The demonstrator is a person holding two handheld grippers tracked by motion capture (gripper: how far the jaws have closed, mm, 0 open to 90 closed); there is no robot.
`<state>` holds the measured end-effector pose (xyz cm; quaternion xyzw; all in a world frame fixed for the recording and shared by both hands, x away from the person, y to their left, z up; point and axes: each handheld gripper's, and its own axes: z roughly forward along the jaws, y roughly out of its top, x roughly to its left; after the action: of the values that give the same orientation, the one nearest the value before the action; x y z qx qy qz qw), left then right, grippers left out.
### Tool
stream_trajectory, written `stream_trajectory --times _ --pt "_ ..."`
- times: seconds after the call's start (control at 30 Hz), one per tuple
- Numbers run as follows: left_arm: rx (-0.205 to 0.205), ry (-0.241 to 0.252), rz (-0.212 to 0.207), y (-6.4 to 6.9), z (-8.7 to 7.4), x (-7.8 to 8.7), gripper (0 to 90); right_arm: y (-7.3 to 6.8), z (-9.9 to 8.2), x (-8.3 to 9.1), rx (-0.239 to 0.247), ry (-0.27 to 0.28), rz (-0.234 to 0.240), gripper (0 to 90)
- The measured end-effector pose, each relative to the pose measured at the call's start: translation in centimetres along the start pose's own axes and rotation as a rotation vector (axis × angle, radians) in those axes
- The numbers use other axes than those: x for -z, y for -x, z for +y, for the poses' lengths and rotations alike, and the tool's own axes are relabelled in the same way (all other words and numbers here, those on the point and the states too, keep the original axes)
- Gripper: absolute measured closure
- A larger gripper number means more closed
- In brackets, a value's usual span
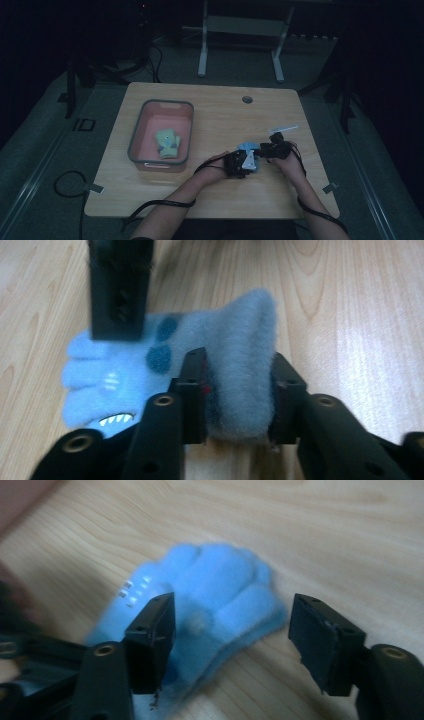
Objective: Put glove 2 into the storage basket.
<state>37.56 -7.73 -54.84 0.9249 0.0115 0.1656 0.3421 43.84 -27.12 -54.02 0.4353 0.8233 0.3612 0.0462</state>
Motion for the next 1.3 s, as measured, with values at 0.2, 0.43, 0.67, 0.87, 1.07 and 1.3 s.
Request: stream_trajectory --times 0.2,0.43,0.67,0.87,1.07,1.3 --pt "0.033 0.02 -0.027 -0.4 -0.4 0.0 72.7 -0.8 -0.5 -0.3 0.006 0.0 -0.006 40.9" --pt "0.026 0.01 -0.04 -0.6 -0.3 0.0 74.6 -1.4 -0.4 -0.8 -0.005 -0.008 0.08 59.0" --pt "0.037 0.0 -0.025 -0.5 -0.3 0.7 75.8 -1.7 -0.1 -1.3 -0.016 -0.021 0.142 75.0" --pt "0.046 -0.004 -0.017 -0.8 -0.3 1.8 76.3 -2.2 0.5 -0.6 -0.007 0.015 0.146 76.1" --pt "0.048 -0.01 -0.017 -1.1 -0.2 3.4 76.4 -3.1 1.4 -0.2 0.015 0.025 0.158 76.1" --pt "0.041 -0.017 -0.002 -1.4 0.3 5.5 76.4 -4.3 2.6 0.5 0.042 0.049 0.171 76.1"
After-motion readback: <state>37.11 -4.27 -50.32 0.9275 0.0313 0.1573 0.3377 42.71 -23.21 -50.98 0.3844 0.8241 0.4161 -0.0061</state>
